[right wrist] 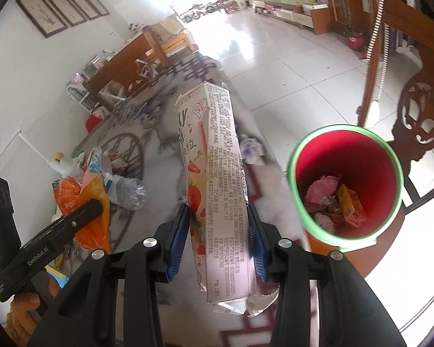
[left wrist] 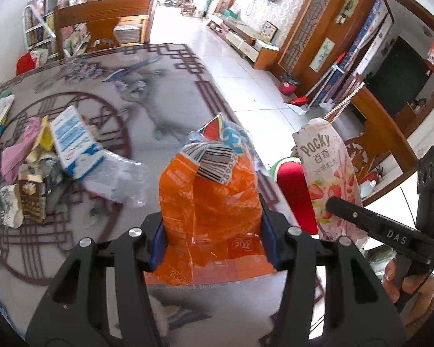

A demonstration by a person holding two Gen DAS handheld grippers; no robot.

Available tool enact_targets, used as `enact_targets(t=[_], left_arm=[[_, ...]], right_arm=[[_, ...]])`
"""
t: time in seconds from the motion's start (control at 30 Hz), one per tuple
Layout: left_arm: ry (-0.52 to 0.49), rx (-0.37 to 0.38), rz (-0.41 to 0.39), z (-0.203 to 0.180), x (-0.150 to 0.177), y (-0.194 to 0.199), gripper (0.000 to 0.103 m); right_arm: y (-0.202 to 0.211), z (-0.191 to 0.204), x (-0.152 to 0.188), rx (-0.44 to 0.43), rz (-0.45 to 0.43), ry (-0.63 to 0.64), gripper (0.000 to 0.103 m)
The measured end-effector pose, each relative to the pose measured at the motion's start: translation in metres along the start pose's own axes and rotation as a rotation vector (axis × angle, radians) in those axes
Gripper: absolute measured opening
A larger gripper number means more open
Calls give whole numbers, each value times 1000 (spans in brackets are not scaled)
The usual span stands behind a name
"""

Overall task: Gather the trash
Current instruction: 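Drop the Pocky box into the red bin while the left drops the orange bag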

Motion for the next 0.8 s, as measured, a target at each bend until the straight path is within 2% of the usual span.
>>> enact_targets(t=[0.5, 0.8], left_arm=[[-145, 134, 67, -123, -8, -52, 51], [-191, 163, 95, -175, -21, -87, 51]], right_arm=[[38, -110, -6, 98, -49, -165, 38], [47, -157, -20, 136, -65, -207, 38]])
Point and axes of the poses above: each gripper's, at about its wrist camera, not at the fingertips, and y roughly against the way its jaws point, z to its left, x to its underside, the point moved 9 cm from there along -y, roughly the way its jaws point, and after that the axes turned 3 degrees about -x, right-handed, at the moved point
